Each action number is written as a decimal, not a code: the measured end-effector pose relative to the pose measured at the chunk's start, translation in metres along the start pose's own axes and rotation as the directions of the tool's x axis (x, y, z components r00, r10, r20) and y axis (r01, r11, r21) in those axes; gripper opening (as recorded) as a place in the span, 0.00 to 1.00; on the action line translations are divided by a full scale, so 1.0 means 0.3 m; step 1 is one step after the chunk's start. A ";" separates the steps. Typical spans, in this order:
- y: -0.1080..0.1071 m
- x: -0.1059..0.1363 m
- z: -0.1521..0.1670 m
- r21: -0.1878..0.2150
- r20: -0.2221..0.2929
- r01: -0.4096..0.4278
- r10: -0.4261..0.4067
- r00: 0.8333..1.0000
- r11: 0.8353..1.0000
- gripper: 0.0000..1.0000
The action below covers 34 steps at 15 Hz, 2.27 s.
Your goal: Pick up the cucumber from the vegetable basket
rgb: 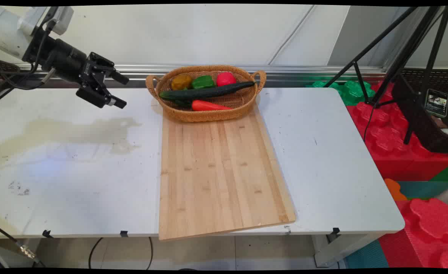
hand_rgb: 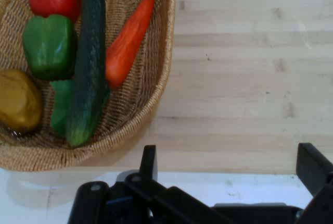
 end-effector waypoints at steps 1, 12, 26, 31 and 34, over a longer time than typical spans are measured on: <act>-0.004 0.004 0.001 0.002 -0.003 0.001 -0.001 1.000 1.000 1.00; -0.125 0.116 0.065 0.074 -0.088 0.002 0.005 0.996 0.997 1.00; -0.309 0.251 0.343 0.158 -0.062 -0.027 0.037 0.997 0.987 1.00; -0.387 0.225 0.447 0.202 0.005 -0.005 0.004 1.000 0.979 1.00; -0.428 0.230 0.515 0.207 0.024 -0.008 0.004 1.000 0.978 1.00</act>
